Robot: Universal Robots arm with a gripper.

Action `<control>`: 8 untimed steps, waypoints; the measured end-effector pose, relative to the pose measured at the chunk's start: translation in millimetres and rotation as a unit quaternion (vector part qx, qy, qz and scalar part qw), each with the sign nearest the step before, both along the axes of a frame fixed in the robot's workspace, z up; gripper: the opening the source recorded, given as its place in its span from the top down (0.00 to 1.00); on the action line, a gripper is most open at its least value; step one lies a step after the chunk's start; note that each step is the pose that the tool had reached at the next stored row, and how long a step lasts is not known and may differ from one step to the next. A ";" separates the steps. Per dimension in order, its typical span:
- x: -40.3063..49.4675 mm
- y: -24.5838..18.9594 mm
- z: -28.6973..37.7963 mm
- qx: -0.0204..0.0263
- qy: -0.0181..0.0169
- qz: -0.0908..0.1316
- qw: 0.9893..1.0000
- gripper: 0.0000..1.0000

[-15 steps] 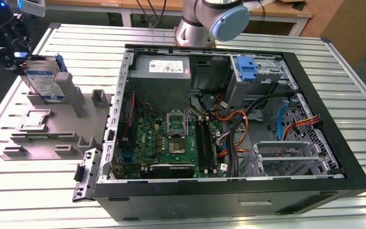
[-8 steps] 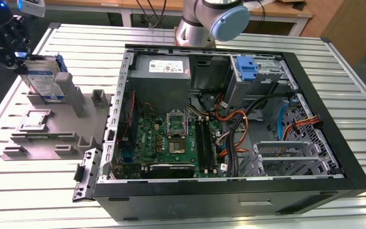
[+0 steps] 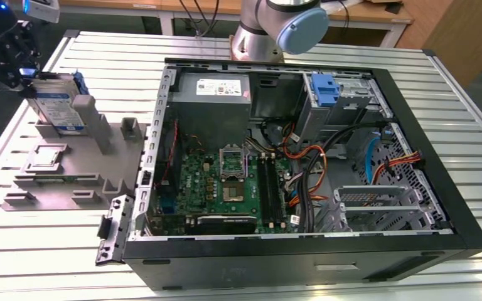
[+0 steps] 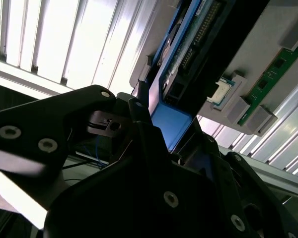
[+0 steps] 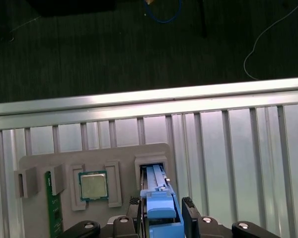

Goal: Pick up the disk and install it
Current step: 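Pick up the disk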

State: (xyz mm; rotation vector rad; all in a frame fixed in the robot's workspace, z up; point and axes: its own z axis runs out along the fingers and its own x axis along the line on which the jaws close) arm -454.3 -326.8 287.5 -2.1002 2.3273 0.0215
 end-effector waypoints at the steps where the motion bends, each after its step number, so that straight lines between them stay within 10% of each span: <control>1: 0.1 -0.1 -0.1 0.000 0.000 0.000 1.000 0.54; 8: 0.1 -1.4 -0.2 0.000 0.000 0.000 1.000 0.54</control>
